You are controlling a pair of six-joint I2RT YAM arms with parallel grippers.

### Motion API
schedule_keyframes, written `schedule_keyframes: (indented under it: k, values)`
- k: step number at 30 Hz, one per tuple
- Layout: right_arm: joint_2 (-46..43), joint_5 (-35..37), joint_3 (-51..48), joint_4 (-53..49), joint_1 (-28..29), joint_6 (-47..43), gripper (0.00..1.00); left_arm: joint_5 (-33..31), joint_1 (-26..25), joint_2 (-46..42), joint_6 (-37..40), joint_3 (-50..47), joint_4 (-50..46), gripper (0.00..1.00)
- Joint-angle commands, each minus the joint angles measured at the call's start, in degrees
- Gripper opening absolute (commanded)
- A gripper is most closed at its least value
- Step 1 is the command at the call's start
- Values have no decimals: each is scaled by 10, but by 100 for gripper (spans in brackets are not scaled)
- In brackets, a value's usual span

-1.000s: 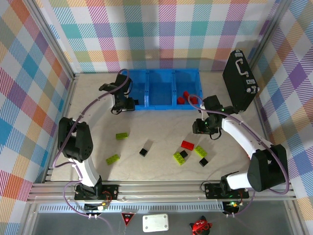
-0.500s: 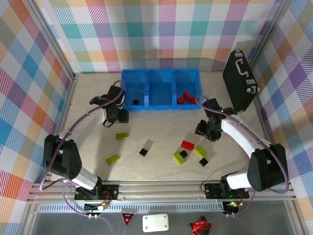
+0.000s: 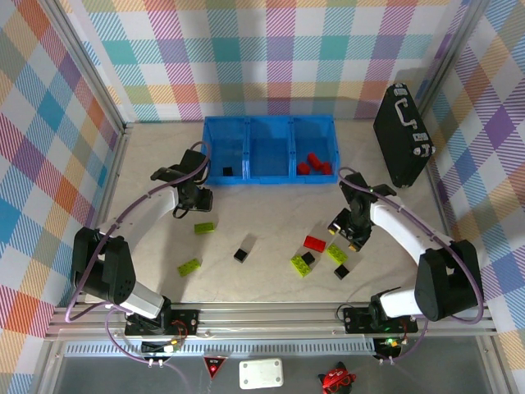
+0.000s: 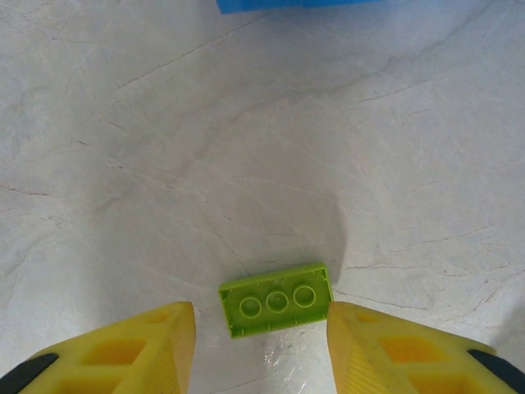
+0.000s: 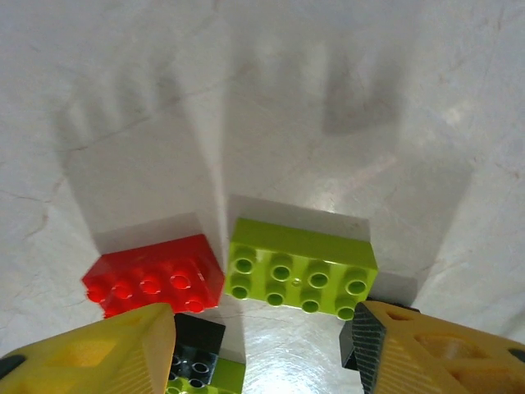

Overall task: Sort the legos into containers by color
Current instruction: Pick up the lego from the bottom-right of the table.

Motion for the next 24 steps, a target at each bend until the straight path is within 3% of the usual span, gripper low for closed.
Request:
schedule_keyframes:
  k: [1,4,8,19,24]
  values:
    - [2,-38,-25,10,3,40,64,-6,3,1,11,5,2,46]
    - [7,-59,-44,29,4,48,65,-4,3,3,11,5,3,46]
    - [13,-61,-52,29,3,51,75,2,3,6,11,6,2,46]
    - [24,-57,-68,39,2,64,75,12,3,12,12,6,1,45]
    - [39,-67,-70,53,1,62,82,14,3,13,11,5,2,45]
